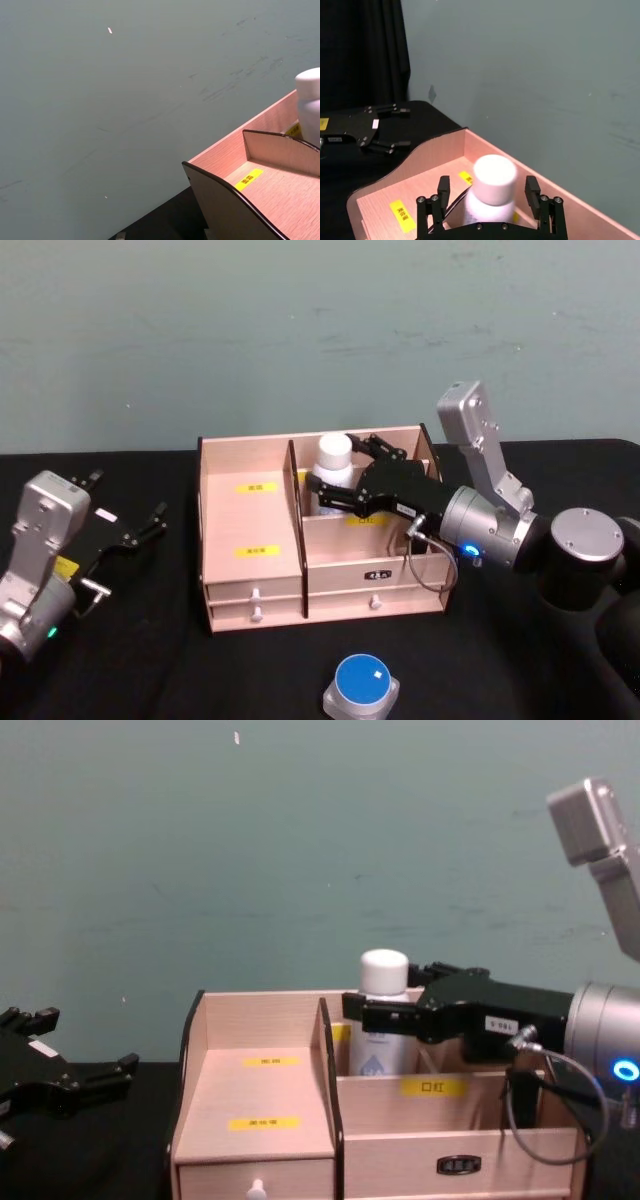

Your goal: Pick up the facial cleanser and watermelon frost from the table and place them into the tiered storage box.

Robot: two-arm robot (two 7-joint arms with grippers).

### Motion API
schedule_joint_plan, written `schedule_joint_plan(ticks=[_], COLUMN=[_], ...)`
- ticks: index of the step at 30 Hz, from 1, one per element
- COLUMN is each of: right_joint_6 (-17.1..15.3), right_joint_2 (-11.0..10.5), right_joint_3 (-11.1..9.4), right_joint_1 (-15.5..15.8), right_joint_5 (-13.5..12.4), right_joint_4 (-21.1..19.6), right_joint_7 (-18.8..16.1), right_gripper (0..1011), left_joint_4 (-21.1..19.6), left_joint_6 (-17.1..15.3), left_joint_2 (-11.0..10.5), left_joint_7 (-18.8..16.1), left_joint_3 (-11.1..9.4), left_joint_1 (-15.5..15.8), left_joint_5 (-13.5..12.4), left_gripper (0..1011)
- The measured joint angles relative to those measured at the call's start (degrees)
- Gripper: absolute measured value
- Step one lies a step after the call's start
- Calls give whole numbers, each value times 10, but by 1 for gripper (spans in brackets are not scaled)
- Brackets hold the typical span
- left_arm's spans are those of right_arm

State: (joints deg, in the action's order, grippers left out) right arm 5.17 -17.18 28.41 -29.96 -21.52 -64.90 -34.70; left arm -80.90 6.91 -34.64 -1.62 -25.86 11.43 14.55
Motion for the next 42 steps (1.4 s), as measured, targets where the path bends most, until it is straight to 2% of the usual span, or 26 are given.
schedule_joint_plan(ticks=[3,6,10,11,13,14,17,18,19,20,21,25,29,33,36,38,42], right_joint_6=[1,-1,-13,-23,-36,-51,-76,-99,-99,-105,-115,-126,-113,-81,-61,-40,-27], right_joint_2=[-3,-11,-27,-37,-47,-59,-77,-97,-97,-104,-116,-150,-183,-222,-237,-249,-252], right_joint_3=[-4,-9,-18,-23,-29,-35,-43,-51,-51,-53,-55,-63,-75,-87,-89,-84,-74], right_joint_1=[1,4,13,23,34,47,70,99,99,109,126,170,205,227,231,232,228], right_joint_5=[-1,-1,-5,-9,-15,-22,-33,-48,-48,-53,-62,-86,-111,-131,-142,-154,-163], right_joint_4=[-9,-32,-80,-112,-146,-179,-233,-286,-286,-302,-329,-383,-404,-392,-374,-350,-326], right_joint_7=[3,8,14,19,25,31,41,49,49,50,51,47,24,-15,-44,-80,-105], right_gripper=[1002,1002,1002,1002,1002,1002,1002,1002,1002,1002,1002,1002,1002,1002,1002,1003,1002], left_joint_4=[0,0,0,0,0,0,0,0,0,0,0,0,0,0,0,0,0], left_joint_6=[0,0,0,0,0,0,0,0,0,0,0,0,0,0,0,0,0], left_joint_2=[0,0,0,0,0,0,0,0,0,0,0,0,0,0,0,0,0], left_joint_7=[0,0,0,0,0,0,0,0,0,0,0,0,0,0,0,0,0], left_joint_3=[0,0,0,0,0,0,0,0,0,0,0,0,0,0,0,0,0], left_joint_1=[0,0,0,0,0,0,0,0,0,0,0,0,0,0,0,0,0], left_joint_5=[0,0,0,0,0,0,0,0,0,0,0,0,0,0,0,0,0], left_gripper=[1010,1010,1010,1010,1010,1010,1010,1010,1010,1010,1010,1010,1010,1010,1010,1010,1009])
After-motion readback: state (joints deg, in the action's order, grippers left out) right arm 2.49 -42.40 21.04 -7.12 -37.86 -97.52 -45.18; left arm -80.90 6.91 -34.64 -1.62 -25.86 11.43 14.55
